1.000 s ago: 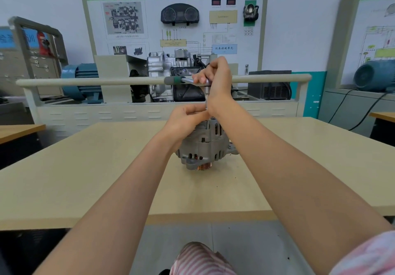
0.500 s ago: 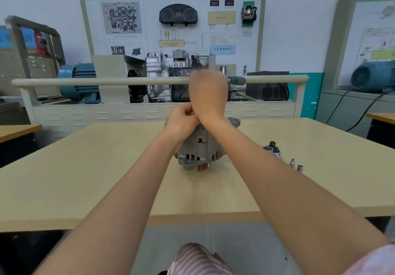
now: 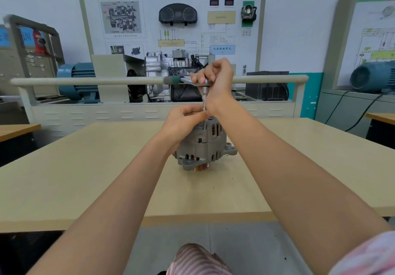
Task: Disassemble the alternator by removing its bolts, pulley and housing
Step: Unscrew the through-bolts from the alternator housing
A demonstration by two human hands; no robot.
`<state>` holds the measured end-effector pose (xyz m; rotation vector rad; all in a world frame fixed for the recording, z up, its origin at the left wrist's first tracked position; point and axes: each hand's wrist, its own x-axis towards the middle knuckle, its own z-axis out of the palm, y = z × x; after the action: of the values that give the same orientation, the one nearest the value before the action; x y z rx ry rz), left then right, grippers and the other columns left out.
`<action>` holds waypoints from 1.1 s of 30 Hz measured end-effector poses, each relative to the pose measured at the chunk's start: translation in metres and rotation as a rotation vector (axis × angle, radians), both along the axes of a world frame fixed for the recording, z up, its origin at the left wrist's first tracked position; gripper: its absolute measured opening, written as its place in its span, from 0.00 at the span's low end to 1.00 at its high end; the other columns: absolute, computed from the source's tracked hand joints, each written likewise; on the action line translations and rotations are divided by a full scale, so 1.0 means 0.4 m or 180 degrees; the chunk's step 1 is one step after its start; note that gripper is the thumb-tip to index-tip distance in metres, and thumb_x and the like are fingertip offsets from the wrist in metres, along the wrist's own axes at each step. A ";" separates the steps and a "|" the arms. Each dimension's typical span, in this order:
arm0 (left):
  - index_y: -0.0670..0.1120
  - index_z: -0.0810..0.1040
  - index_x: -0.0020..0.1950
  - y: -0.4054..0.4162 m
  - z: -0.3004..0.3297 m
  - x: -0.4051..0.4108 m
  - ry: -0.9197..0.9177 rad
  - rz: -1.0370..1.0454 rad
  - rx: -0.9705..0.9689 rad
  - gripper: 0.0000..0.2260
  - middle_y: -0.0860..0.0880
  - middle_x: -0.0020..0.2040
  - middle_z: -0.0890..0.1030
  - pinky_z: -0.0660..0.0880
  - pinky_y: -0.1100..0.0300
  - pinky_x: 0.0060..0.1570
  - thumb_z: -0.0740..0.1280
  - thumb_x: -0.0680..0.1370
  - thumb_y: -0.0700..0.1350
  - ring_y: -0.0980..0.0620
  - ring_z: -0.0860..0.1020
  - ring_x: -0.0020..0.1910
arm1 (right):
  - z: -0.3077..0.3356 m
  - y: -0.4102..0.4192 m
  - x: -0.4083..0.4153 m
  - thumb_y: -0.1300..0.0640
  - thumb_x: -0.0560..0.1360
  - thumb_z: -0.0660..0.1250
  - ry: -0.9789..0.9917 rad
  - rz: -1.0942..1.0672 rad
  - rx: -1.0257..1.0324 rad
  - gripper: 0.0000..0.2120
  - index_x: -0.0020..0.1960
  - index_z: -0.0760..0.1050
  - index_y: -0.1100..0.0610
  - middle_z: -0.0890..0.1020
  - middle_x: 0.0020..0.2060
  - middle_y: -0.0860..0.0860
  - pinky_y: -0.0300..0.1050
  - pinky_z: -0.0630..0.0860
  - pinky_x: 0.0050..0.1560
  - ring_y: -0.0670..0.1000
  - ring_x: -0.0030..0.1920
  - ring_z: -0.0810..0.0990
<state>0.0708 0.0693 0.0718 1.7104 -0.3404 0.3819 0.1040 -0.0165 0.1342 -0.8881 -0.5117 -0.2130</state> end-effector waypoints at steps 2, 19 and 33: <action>0.51 0.82 0.46 0.001 -0.001 0.002 0.0034 0.0012 0.0021 0.05 0.59 0.37 0.84 0.72 0.75 0.32 0.70 0.75 0.42 0.66 0.81 0.36 | 0.000 -0.001 0.002 0.59 0.76 0.52 0.0079 0.0173 0.0060 0.26 0.18 0.60 0.55 0.63 0.18 0.52 0.45 0.74 0.39 0.53 0.26 0.64; 0.53 0.81 0.44 0.002 -0.001 0.005 0.0040 0.0115 0.0160 0.07 0.59 0.34 0.83 0.73 0.70 0.38 0.69 0.75 0.41 0.63 0.80 0.37 | -0.007 0.028 -0.025 0.63 0.76 0.54 -0.0272 -0.0916 -0.0365 0.23 0.23 0.58 0.54 0.61 0.18 0.49 0.43 0.65 0.33 0.49 0.24 0.61; 0.46 0.71 0.32 0.005 -0.003 0.007 0.0065 0.0453 0.0208 0.14 0.59 0.19 0.73 0.64 0.73 0.21 0.63 0.76 0.32 0.66 0.71 0.20 | -0.065 0.061 -0.026 0.61 0.75 0.59 -0.1655 -0.3567 -0.2180 0.19 0.26 0.65 0.58 0.65 0.25 0.49 0.45 0.63 0.41 0.51 0.35 0.67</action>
<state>0.0736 0.0714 0.0706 1.8070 -0.2187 0.4612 0.0938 0.0079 0.1081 -1.7505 -0.5187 -1.3760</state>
